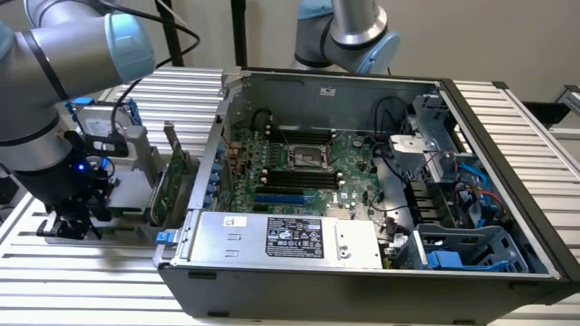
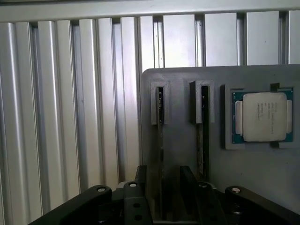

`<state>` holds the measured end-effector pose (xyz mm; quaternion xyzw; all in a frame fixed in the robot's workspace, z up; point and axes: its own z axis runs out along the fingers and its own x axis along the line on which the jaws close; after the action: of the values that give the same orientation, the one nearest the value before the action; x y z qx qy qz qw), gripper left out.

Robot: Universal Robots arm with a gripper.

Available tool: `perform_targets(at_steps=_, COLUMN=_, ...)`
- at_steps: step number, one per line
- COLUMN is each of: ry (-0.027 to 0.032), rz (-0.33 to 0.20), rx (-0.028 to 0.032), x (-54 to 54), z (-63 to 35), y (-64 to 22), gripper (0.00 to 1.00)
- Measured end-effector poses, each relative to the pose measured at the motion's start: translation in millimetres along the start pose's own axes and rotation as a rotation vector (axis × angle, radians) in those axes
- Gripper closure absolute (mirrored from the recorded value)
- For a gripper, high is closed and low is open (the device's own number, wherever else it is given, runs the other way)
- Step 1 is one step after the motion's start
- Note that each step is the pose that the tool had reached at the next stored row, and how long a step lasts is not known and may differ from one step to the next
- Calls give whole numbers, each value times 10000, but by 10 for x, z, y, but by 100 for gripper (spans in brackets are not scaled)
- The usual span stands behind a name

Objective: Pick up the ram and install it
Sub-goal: 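Pick up the ram and move it above insertion slot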

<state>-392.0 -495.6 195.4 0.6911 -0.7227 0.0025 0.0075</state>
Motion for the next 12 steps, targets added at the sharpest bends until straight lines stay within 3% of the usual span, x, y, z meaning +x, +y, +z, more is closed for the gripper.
perform_targets(at_steps=7, ry=-68, rz=-104, rx=-9, x=1, z=2, y=19, gripper=0)
perform_targets(at_steps=11, ry=-74, rz=-184, rx=-16, x=3, z=11, y=22, gripper=0)
perform_targets(at_steps=12, ry=-73, rz=-203, rx=-19, x=3, z=13, y=23, gripper=100)
